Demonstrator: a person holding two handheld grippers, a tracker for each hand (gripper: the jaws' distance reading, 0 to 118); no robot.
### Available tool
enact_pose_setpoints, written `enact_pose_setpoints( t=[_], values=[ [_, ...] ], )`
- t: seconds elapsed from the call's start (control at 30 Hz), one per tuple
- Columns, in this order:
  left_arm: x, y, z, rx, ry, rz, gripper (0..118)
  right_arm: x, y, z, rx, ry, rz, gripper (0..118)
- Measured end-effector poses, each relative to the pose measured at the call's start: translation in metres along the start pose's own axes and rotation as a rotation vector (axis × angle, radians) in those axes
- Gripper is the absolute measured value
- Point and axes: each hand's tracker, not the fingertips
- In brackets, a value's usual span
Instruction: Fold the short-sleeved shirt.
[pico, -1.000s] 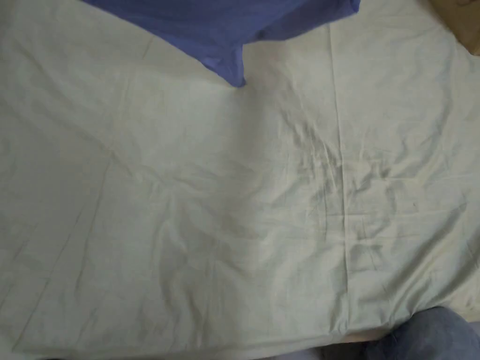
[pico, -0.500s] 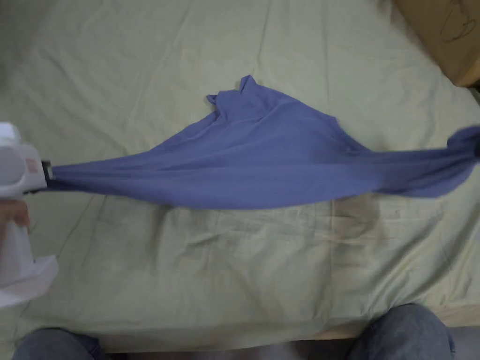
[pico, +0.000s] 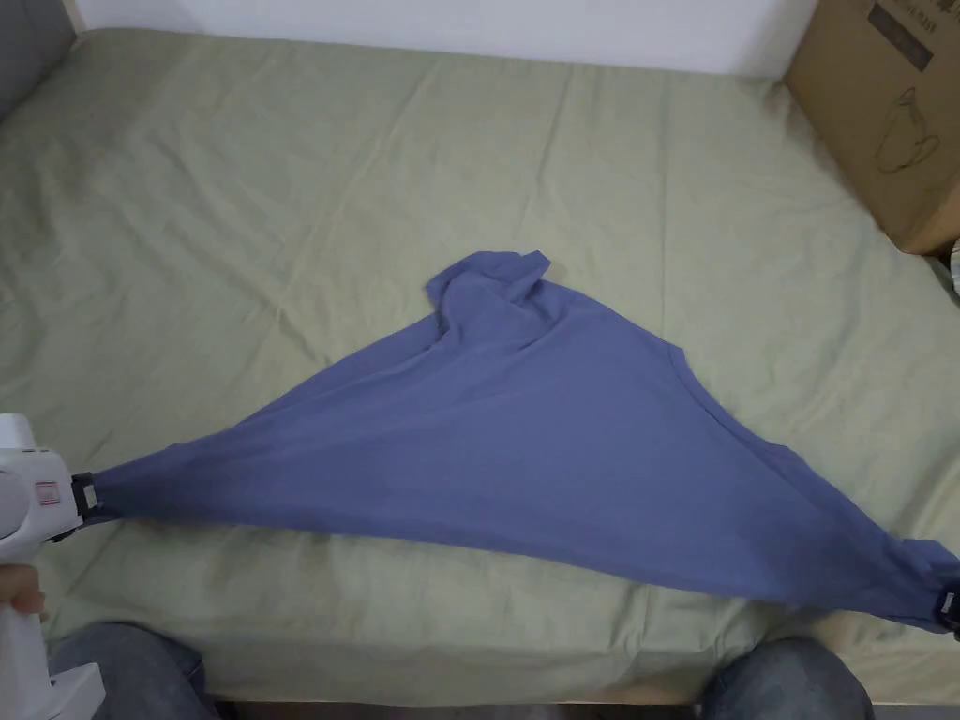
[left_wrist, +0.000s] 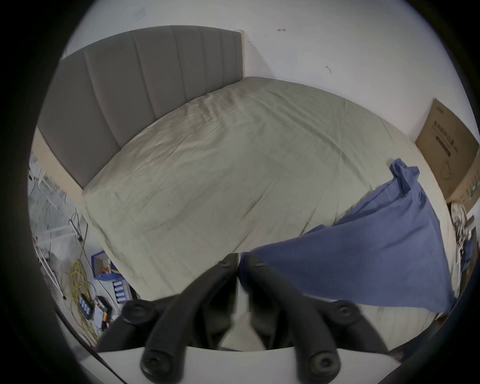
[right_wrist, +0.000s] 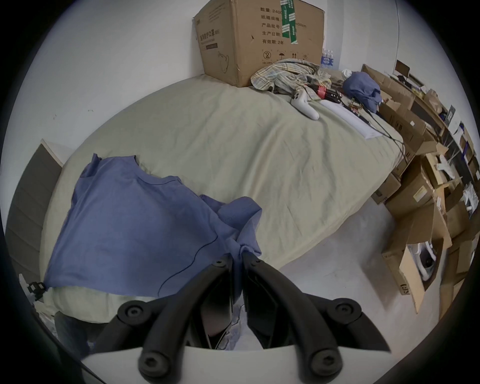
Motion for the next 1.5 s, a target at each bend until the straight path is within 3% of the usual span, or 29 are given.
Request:
enact_pose_setpoints(
  t=[0.03, 0.07, 0.1, 0.13, 0.17, 0.2, 0.4, 0.53, 0.67, 0.73, 0.83, 0.9, 0.97, 1.0, 1.07, 1.1, 1.5],
  values=[
    [-0.001, 0.000, 0.001, 0.005, 0.005, 0.019, 29, 0.001, 0.000, 0.001, 0.000, 0.020, -0.017, 11],
    [0.000, 0.001, 0.004, 0.026, 0.019, 0.031, 55, 0.001, 0.002, 0.005, 0.015, 0.017, -0.035, 26],
    [-0.002, 0.003, 0.008, 0.057, 0.052, 0.033, 86, 0.001, 0.005, 0.009, 0.032, 0.009, -0.043, 59],
    [-0.003, 0.007, 0.015, 0.086, 0.035, 0.032, 103, 0.002, 0.009, 0.015, 0.061, 0.005, -0.038, 82],
    [-0.005, 0.012, 0.020, 0.121, 0.021, 0.038, 113, 0.001, 0.015, 0.023, 0.096, 0.009, -0.027, 95],
    [-0.004, 0.018, 0.031, 0.174, -0.001, 0.038, 118, -0.001, 0.022, 0.035, 0.137, 0.005, -0.010, 97],
    [0.034, 0.045, 0.106, 0.548, -0.026, -0.041, 118, -0.050, 0.060, 0.114, 0.519, 0.039, 0.196, 98],
    [0.072, 0.040, 0.148, 0.744, -0.125, -0.114, 118, -0.102, 0.054, 0.156, 0.779, 0.076, 0.264, 103],
    [0.104, 0.028, 0.156, 0.821, -0.137, -0.156, 113, -0.147, 0.034, 0.162, 0.859, 0.191, 0.295, 103],
    [0.116, 0.020, 0.156, 0.814, -0.160, -0.183, 94, -0.165, 0.025, 0.159, 0.844, 0.246, 0.296, 103],
    [0.127, 0.010, 0.155, 0.810, -0.211, -0.200, 80, -0.186, 0.015, 0.152, 0.848, 0.280, 0.300, 102],
    [0.131, 0.008, 0.155, 0.794, -0.226, -0.194, 52, -0.197, 0.011, 0.150, 0.849, 0.294, 0.325, 96],
    [0.134, 0.005, 0.156, 0.788, -0.246, -0.202, 32, -0.204, 0.006, 0.149, 0.852, 0.306, 0.339, 75],
    [0.137, 0.003, 0.155, 0.782, -0.237, -0.217, 18, -0.206, 0.005, 0.149, 0.850, 0.312, 0.339, 52],
    [0.140, 0.000, 0.154, 0.792, -0.233, -0.241, 3, -0.208, 0.004, 0.146, 0.844, 0.324, 0.330, 9],
    [0.140, -0.001, 0.153, 0.795, -0.233, -0.244, 0, -0.208, 0.003, 0.144, 0.838, 0.324, 0.321, 0],
    [0.131, 0.002, 0.148, 0.746, -0.281, -0.218, 0, -0.204, 0.004, 0.136, 0.813, 0.291, 0.318, 0]
  ],
)
